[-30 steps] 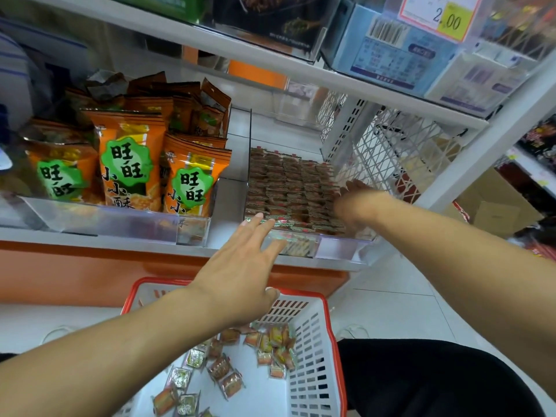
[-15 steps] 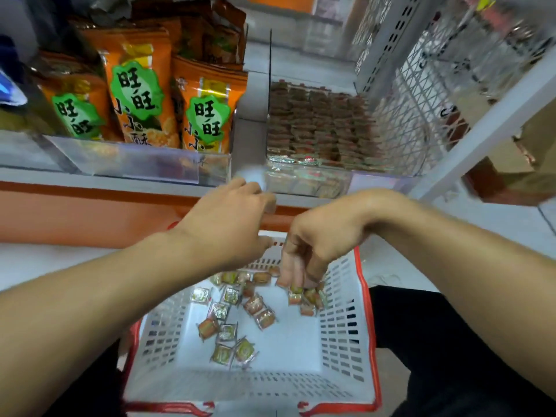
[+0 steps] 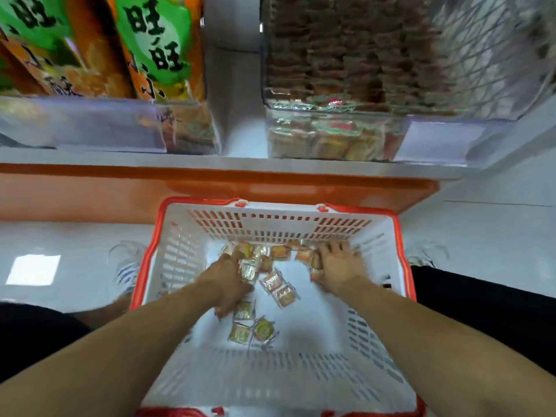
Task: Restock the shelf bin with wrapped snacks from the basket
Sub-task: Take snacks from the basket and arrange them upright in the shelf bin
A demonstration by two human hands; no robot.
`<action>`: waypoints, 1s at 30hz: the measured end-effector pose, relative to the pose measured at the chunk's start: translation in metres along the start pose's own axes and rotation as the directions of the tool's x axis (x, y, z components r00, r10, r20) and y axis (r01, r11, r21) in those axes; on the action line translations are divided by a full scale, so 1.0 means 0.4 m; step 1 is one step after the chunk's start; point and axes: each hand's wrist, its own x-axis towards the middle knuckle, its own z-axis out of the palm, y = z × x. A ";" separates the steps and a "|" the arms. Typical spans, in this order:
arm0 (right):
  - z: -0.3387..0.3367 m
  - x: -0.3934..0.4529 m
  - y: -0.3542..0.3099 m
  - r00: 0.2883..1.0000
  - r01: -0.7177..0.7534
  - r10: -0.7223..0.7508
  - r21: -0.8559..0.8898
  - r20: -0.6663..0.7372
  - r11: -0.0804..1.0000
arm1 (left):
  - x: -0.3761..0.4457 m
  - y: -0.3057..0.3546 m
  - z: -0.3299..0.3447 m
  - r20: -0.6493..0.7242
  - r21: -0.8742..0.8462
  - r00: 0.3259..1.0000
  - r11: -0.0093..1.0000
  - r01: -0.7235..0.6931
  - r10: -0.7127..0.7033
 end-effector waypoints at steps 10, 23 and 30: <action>0.094 0.064 -0.064 0.993 0.027 -0.037 -0.085 -0.114 0.996 | 0.201 0.022 0.109 -0.263 -0.280 0.939 0.949 0.148 -0.224; 0.133 0.090 -0.093 0.998 -0.041 0.060 0.462 -0.027 0.886 | 0.230 0.025 0.184 -0.097 -0.498 0.979 0.860 0.109 -0.180; 0.045 0.068 -0.101 0.986 -0.115 -0.018 0.755 0.165 0.646 | 0.184 0.019 0.152 0.155 -0.691 0.986 0.707 0.150 -0.057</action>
